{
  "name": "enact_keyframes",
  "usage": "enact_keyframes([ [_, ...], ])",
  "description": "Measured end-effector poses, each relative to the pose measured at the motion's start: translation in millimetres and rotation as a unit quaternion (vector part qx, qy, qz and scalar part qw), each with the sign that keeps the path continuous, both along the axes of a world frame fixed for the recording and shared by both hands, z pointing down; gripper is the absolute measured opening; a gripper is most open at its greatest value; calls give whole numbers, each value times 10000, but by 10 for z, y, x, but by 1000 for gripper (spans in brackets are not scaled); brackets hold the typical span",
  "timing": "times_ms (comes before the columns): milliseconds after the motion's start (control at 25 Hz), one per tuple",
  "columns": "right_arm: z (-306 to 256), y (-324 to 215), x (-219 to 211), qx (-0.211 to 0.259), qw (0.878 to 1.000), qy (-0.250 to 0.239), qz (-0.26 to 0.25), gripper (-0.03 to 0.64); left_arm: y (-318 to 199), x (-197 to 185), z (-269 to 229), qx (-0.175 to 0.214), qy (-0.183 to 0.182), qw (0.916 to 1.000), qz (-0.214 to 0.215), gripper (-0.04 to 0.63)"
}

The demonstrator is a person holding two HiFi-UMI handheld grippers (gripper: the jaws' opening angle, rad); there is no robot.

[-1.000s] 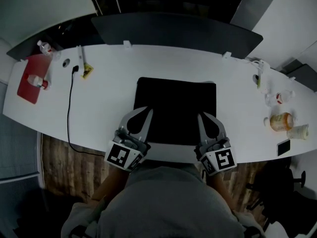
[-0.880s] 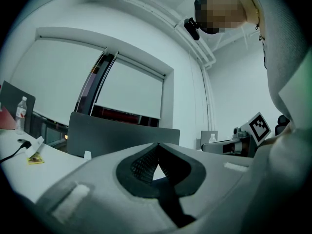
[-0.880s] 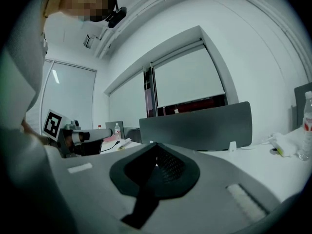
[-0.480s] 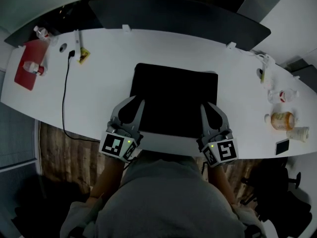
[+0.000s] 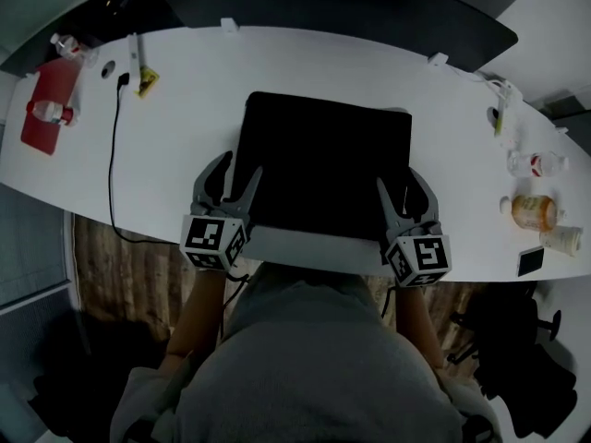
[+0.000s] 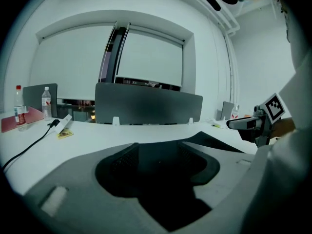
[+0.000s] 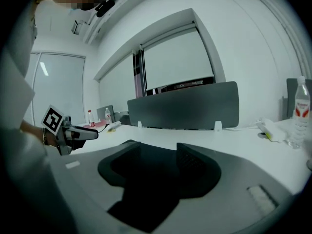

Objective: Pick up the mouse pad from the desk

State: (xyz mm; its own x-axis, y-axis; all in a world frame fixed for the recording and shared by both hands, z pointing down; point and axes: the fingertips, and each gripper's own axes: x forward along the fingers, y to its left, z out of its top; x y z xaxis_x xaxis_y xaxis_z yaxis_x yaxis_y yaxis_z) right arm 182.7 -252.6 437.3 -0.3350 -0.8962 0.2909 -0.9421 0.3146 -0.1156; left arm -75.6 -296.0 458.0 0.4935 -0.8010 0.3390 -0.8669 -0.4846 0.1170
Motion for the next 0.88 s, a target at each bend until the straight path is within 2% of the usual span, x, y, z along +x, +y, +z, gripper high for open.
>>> enact_keyframes([
  [160,232,-10,134,-362,9992,111,105,252,-33,-81,291,-442,-144,9988,-124,267],
  [320,403,-23,232,-609,9977,240,180,277,-50,-163,545,-907,-114,9955,-257,299],
  [480,589,-47,301,-853,9959,186,219,293,-76,-223,718,-1140,-163,9927,-352,303],
  [880,956,-103,484,-1454,9882,-46,487,336,-87,-184,957,-1637,-378,9857,-92,307],
])
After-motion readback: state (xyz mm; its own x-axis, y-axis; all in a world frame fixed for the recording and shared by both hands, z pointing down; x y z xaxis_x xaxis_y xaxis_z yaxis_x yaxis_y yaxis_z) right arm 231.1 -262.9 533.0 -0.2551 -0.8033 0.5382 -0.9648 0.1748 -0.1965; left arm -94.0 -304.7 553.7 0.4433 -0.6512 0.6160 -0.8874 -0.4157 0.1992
